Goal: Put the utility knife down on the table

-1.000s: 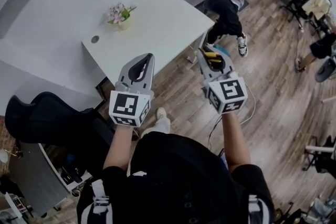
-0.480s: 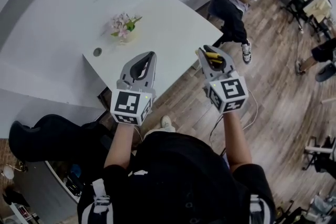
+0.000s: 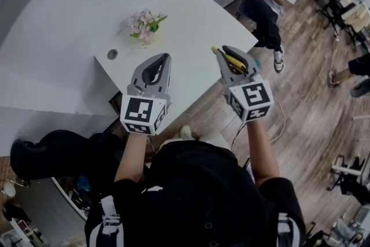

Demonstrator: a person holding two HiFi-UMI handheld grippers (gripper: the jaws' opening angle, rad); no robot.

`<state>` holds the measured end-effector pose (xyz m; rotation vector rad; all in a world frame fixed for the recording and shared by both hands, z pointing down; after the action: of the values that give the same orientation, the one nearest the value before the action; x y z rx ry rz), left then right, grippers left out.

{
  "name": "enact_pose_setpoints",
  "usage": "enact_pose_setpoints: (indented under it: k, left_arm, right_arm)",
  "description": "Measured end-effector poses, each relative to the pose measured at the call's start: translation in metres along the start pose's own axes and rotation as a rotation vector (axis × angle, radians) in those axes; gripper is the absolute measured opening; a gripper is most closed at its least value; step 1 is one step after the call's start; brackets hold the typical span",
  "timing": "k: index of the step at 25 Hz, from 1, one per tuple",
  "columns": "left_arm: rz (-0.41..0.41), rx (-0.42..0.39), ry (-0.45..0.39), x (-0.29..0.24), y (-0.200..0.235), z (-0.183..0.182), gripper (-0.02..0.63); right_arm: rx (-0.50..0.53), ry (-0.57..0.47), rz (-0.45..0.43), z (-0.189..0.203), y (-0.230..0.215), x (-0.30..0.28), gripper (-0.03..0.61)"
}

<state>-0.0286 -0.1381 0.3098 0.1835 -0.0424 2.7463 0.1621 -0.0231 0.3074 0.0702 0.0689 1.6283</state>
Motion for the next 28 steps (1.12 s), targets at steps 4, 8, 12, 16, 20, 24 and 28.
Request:
enact_pose_setpoints:
  k: [4,8,12,16,20,24,28]
  left_arm:
    - [-0.035,0.003,0.023,-0.002,0.014,0.007,0.02]
    - [-0.082,0.007,0.047,-0.005,0.025,0.013,0.02]
    - [-0.134,0.006,0.063,-0.012,0.036,0.02,0.02]
    - [-0.187,0.007,0.085,-0.019,0.04,0.029,0.02]
    - [-0.253,0.011,0.105,-0.027,0.047,0.035,0.02]
    - [-0.323,0.003,0.122,-0.037,0.053,0.041,0.02]
    - [-0.408,-0.001,0.152,-0.038,0.055,0.052,0.02]
  right_arm:
    - [-0.006,0.017,-0.04,0.006,0.002,-0.021,0.081]
    - [-0.013,0.034,-0.091,0.014,0.002,-0.044,0.081]
    - [-0.027,0.041,-0.149,0.022,-0.002,-0.068,0.081]
    - [-0.041,0.053,-0.209,0.031,-0.01,-0.089,0.081]
    - [-0.052,0.069,-0.283,0.039,-0.015,-0.113,0.081]
    - [-0.057,0.09,-0.356,0.05,-0.021,-0.136,0.081]
    - [-0.066,0.125,-0.443,0.067,-0.023,-0.154,0.081]
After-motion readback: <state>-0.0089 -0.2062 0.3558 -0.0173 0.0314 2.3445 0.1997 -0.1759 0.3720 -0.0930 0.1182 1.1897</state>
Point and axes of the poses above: the fingertips, and each gripper's own axes: x backward along the fingers, y to its left, z out of its underside, the point moved 8 cm from there along x, backward along the fingers, and after that the axes turned 12 degrees about -y, right-handed, at the moved point
